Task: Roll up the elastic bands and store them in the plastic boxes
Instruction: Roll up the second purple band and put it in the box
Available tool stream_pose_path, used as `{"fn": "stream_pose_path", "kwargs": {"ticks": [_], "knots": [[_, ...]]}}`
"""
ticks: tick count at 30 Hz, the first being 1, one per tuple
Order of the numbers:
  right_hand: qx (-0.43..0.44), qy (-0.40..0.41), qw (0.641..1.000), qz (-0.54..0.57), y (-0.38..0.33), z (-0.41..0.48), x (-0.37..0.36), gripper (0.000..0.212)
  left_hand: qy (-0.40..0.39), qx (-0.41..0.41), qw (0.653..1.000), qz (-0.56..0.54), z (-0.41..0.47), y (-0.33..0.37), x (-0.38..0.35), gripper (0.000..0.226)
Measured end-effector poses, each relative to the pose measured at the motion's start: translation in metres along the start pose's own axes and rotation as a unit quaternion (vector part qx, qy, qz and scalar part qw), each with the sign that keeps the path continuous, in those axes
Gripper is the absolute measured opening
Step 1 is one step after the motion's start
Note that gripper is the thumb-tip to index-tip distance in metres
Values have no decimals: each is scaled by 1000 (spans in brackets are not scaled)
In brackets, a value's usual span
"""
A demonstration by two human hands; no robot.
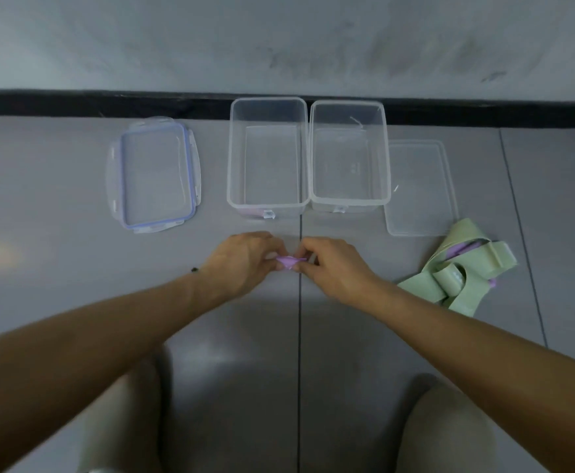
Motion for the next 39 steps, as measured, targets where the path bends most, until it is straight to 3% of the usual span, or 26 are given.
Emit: {"fn": "stream_pose_path", "kwargs": {"ticks": [5,11,19,23,28,35,39], "knots": [[60,6,997,-57,-56,31,58,13,7,4,999,33,15,4,80,16],[59,-4,989,-136,-79,94,106,24,74,11,996,52,57,-3,125,21],[32,-20,991,-130,-67,147,77,25,130,94,987,13,79,-65,96,30],[12,-67,980,-186,-51,159,51,25,145,64,986,45,61,-88,75,29],[6,-159,948,-277,-38,172,29,39,100,41,989,101,43,-102,55,40],[-13,-223,913,-341,-29,181,13,34,112,39,989,84,41,-105,51,37],[-9,-239,907,-346,-28,185,8,17,118,31,989,79,40,-103,51,36]]}}
Point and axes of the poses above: each hand's wrist, its own z-axis towards the middle knuckle, its own x-axis out of the back of the hand, y = z × x, the point moved 7 cm from there along z, towards the middle knuckle, and after that the axes turned 2 degrees about x, right-handed, at the moved point
